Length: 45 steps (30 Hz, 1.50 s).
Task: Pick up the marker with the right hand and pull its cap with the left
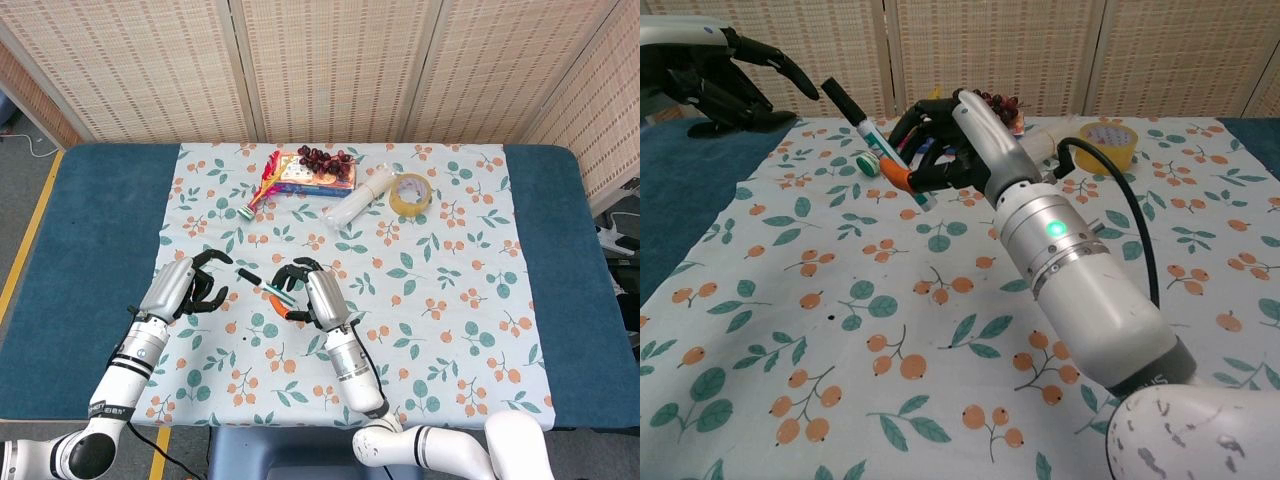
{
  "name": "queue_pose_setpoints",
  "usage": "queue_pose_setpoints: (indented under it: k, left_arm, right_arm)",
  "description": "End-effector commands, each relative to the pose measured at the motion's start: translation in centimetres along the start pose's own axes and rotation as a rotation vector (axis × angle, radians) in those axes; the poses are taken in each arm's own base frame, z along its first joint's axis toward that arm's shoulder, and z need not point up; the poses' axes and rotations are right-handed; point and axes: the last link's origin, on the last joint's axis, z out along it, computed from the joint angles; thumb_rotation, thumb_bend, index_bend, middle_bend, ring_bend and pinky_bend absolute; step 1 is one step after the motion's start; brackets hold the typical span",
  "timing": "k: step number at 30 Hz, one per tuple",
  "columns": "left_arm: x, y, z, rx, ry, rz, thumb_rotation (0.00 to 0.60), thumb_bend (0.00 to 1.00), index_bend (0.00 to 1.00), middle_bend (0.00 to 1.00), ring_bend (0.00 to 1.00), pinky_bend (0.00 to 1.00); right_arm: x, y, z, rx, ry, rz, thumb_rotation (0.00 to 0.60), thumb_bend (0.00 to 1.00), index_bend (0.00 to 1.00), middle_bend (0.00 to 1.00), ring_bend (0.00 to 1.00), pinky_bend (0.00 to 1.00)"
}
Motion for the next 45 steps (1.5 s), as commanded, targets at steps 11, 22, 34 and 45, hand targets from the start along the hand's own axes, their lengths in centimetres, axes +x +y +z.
queue_pose_setpoints:
  k: [11,22,34,45]
  left_arm:
    - [-0.7,0.6,0.0,-0.025,-0.022,-0.022,0.6,0.4,0.39,0.91,0.79,0.89]
    - [-1.2,1.0,-0.1,-0.049,-0.023,-0.013,0.6,0.39,0.43,0.91,0.79,0.89]
    - [-1.6,0.7,0.2,-0.077,0.034,0.1,0.6,0.39,0.43,0.91,0.79,0.89]
    - [-1.7,0.6,0.2,-0.075,0.006,0.126,0.6,0.38,0.47,0.92,0.79,0.89]
  right_arm:
    - [-1.5,-0.9,-0.1,0.002,-0.017,0.007,0.6,0.41,0.92,0.81,0.53,0.22]
    - [-2.2,-0.9,0.3,-0.006,-0.016,-0.007,0.6,0.41,0.92,0.81,0.53,0.21]
    - [-2.5,-1.4,0.0,-0.005,-0.03,0.014,0.6,0.41,0.92,0.81,0.53,0.21]
    - [-2.3,-1.4,0.0,0.003,-0.028,0.009,0.6,0.41,0.92,0.81,0.53,0.21]
